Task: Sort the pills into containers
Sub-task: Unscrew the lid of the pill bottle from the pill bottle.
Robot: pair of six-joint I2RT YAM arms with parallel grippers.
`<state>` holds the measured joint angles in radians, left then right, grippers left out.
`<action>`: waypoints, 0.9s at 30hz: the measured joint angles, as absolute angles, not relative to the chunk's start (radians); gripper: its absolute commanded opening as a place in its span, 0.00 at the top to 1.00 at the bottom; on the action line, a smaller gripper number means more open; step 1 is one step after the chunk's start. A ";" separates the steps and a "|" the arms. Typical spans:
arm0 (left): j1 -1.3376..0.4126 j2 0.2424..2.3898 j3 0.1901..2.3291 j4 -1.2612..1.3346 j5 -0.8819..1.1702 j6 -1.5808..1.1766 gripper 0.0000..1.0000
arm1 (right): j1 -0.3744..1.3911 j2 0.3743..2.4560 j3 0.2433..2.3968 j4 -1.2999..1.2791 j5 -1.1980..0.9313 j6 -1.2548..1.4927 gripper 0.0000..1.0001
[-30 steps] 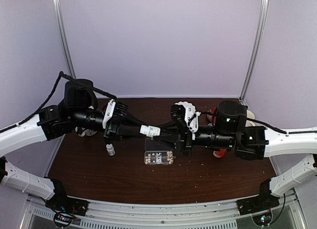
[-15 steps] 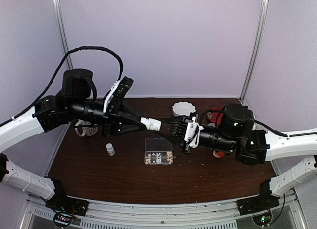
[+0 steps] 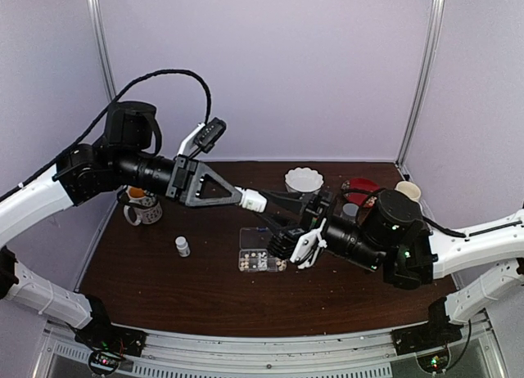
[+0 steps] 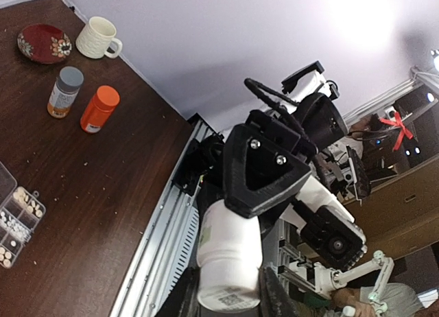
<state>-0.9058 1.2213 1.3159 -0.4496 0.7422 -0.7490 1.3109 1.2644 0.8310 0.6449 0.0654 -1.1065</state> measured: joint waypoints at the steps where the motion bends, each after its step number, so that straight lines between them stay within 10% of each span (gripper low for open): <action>1: -0.906 1.221 1.319 -0.455 0.743 -0.772 0.88 | 1.315 1.265 0.831 0.649 0.070 -1.117 1.00; 8: -0.912 1.200 1.320 -0.456 0.735 -0.825 0.03 | 1.320 1.257 0.831 0.609 0.083 -1.105 1.00; 27: -0.910 0.898 1.044 -0.255 0.363 -0.086 0.02 | 1.310 1.171 0.802 0.405 0.052 -0.551 1.00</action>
